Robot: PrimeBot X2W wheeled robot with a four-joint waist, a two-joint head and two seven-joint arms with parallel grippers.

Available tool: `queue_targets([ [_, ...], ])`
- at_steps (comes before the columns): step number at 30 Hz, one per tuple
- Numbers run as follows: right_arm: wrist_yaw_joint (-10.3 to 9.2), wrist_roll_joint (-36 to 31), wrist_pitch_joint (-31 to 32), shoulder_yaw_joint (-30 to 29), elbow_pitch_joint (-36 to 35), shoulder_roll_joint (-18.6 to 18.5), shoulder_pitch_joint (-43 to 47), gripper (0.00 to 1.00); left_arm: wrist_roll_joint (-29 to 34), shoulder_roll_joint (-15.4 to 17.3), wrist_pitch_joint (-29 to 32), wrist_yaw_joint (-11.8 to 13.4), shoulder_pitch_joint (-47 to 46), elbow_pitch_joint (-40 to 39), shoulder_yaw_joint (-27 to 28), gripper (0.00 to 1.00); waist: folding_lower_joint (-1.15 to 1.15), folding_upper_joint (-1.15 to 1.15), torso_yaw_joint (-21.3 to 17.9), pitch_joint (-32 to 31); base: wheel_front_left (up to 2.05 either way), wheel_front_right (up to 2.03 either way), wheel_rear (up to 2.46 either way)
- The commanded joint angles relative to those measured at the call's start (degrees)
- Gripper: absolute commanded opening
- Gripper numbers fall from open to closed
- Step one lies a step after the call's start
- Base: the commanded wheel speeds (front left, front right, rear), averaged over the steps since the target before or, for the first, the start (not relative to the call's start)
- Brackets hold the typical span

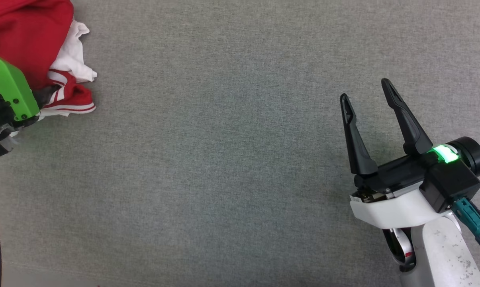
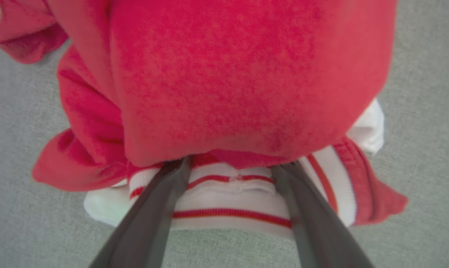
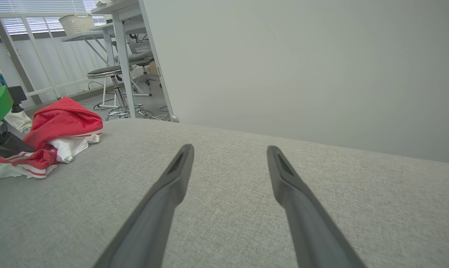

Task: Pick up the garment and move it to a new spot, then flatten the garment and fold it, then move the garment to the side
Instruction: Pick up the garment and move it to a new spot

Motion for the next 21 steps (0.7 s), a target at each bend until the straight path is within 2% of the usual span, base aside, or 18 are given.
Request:
queue_targets([
  [1, -0.05, -0.45, -0.52, -0.02, -0.34, -0.17, -0.73, 1.00, -0.89, -0.57, 1.22, -0.15, -0.23, 1.28, -0.58, 0.18, -0.01, -0.01, -1.25, 1.42, 0.00, 0.00, 0.00],
  [2, -0.05, -0.49, -0.52, -0.12, -0.26, -0.16, -0.76, 1.00, -1.28, -0.72, 1.59, -0.26, -0.31, 1.78, -0.68, 0.00, -0.01, -0.01, -1.21, 1.50, 0.00, 0.00, 0.00],
  [7, -0.05, -0.65, -0.52, -0.54, 0.54, -0.09, -0.90, 1.00, -1.65, -0.57, -0.80, -0.58, -1.17, 2.64, -0.90, 0.00, -0.01, -0.01, -0.70, 0.89, 0.00, 0.00, 0.00],
  [11, -0.05, -0.28, -0.52, -0.50, 1.47, 0.07, -1.16, 1.00, -0.05, 0.87, -4.34, -0.80, -1.52, 1.79, -2.72, 0.00, -0.01, -0.01, -0.51, -0.95, 0.00, 0.00, 0.00],
  [21, -0.05, 1.81, -0.52, -2.74, 4.27, 1.12, 0.79, 1.00, -0.85, 3.98, -16.39, -0.91, -2.01, -7.05, -5.67, 0.00, -0.01, -0.01, -1.21, -11.11, 0.00, 0.00, 0.00],
])
